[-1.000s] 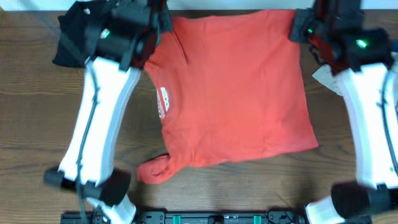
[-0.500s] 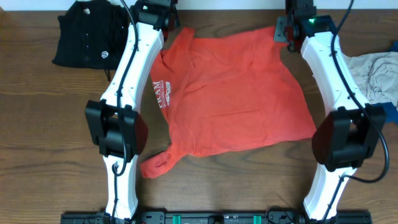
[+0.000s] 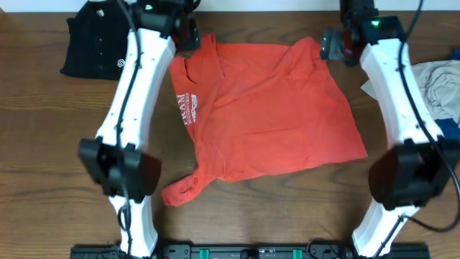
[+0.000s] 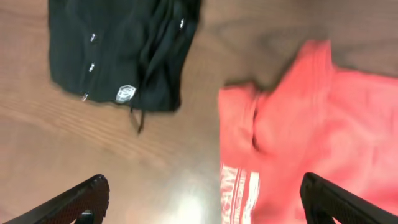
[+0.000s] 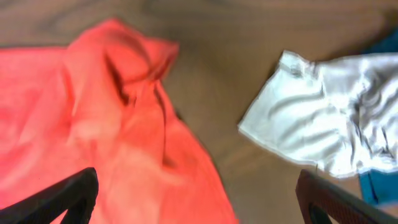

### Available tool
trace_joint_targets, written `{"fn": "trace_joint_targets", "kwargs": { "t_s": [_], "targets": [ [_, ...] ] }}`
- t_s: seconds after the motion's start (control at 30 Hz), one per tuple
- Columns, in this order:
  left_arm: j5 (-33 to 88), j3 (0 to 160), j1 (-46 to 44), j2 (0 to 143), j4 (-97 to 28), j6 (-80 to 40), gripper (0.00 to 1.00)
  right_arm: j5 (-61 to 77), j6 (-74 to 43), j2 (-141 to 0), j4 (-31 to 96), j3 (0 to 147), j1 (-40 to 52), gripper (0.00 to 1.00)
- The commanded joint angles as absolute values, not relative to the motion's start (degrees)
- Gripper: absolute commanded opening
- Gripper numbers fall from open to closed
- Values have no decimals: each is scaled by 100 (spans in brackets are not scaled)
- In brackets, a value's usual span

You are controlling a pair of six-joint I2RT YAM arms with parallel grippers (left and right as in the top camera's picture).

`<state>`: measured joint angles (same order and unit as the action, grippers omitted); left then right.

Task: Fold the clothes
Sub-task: 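Lay the stretched T-shirt flat on the table with both grippers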

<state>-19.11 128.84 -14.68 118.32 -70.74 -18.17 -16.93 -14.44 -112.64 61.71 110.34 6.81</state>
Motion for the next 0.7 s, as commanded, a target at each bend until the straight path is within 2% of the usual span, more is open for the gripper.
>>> {"fn": "trace_joint_targets", "kwargs": {
  "t_s": [0.0,0.4,0.67],
  "targets": [
    [-1444,12855,-1452,11686,-7467,-1850,98,-1087,-1411,-10895,6628,11085,644,99],
    [-1350,11603,-1435,11705,-7037,-1500,98,25,-956,-10940,7336,10982,644,99],
    [-121,10971,-1437,11705,-7266,-1483,98,27,-954,-10940,7815,10949,644,99]
  ]
}}
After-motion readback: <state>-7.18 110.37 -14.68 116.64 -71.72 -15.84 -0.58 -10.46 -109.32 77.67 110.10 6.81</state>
